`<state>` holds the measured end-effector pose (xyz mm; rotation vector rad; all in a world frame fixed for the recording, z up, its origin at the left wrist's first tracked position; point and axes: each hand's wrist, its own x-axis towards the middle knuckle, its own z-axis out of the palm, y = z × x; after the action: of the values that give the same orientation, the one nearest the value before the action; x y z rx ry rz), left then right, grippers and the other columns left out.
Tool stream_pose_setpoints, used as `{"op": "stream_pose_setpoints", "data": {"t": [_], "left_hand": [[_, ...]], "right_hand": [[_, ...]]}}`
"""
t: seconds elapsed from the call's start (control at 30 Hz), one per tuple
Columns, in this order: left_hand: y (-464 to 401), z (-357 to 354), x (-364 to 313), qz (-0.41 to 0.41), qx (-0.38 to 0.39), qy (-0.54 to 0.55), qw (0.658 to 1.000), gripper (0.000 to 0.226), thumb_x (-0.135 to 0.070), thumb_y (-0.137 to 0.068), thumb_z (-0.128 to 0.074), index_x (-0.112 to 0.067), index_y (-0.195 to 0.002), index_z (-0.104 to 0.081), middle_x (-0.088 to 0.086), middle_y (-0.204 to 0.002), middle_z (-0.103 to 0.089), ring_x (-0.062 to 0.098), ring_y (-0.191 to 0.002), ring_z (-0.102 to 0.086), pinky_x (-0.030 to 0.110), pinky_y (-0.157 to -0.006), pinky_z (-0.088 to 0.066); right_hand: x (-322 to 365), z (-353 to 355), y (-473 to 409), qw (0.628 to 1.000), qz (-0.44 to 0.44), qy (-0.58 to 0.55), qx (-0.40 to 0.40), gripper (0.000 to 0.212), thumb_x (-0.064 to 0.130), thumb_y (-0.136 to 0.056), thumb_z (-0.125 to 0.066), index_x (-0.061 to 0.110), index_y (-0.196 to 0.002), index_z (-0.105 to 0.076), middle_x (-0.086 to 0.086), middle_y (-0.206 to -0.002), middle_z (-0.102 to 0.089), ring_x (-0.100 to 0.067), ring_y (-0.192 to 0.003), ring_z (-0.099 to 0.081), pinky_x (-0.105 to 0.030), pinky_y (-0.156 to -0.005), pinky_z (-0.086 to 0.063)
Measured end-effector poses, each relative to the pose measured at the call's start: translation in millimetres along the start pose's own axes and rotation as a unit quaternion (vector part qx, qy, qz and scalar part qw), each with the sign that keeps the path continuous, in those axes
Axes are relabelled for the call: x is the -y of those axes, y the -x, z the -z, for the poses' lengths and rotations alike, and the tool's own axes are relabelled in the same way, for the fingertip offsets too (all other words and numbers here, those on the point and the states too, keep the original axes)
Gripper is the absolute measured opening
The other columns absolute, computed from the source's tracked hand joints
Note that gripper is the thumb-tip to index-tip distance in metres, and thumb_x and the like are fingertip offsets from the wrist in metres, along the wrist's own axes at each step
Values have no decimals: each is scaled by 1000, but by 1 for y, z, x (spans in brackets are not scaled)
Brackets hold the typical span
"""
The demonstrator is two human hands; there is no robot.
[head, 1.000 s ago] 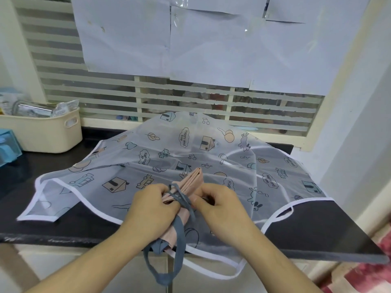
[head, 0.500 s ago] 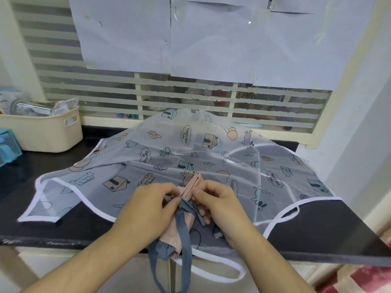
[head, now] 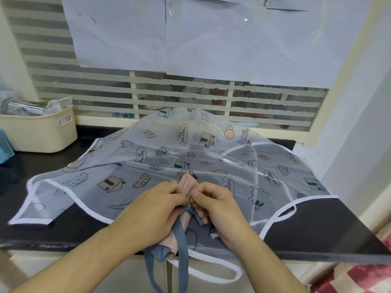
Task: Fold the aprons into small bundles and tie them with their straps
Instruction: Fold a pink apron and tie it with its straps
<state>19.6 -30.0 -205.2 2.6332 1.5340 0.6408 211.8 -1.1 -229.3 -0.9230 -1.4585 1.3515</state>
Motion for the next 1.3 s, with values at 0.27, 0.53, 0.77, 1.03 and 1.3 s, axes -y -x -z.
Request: {"op": "stream_pose_setpoints", "data": {"t": [0.27, 0.53, 0.77, 1.03, 1.3], "left_hand": [[-3, 3, -6, 118, -102, 119, 981, 10, -30, -98, -66, -35, -91, -72, -22, -84, -68, -2, -90, -59, 17, -74, -43], [-18, -2, -24, 164, -104, 193, 962, 15, -27, -97, -68, -36, -87, -74, -19, -79, -73, 1, -80, -67, 19, -73, -51], [-23, -8, -22, 171, -17, 136, 976, 17, -24, -93, -62, -34, -85, -73, -17, -76, -72, 2, -74, -66, 35, -72, -56], [-12, -11, -24, 153, 3, 308, 939, 20, -18, -96, -67, -35, -101, -78, -17, -93, -78, 5, -93, -72, 35, -89, -56], [-8, -17, -21, 222, -34, 400, 888, 35, -23, -109, -51, -24, -91, -81, -4, -91, -80, 15, -91, -73, 40, -91, -54]], "right_hand": [[-4, 8, -2, 993, 8, -120, -17, 19, 6, -100, -62, 8, -82, -68, -17, -76, -53, -23, -60, -47, -32, -53, -41], [-3, 5, 1, 998, 20, -54, 6, 17, 20, -89, -68, 5, -81, -73, -19, -72, -54, -20, -57, -45, -30, -51, -38], [-4, 6, 2, 998, 16, -66, -2, 19, 19, -89, -69, 1, -84, -74, -12, -62, -51, -19, -54, -42, -29, -50, -35], [-9, 3, -3, 996, 52, -5, -70, 9, 12, -92, -78, 3, -90, -79, -24, -105, -63, -26, -59, -52, -30, -49, -42], [-4, 10, -3, 987, -2, -161, -8, 44, 28, -101, -51, -12, -107, -69, -26, -90, -63, -26, -65, -54, -35, -51, -45]]}}
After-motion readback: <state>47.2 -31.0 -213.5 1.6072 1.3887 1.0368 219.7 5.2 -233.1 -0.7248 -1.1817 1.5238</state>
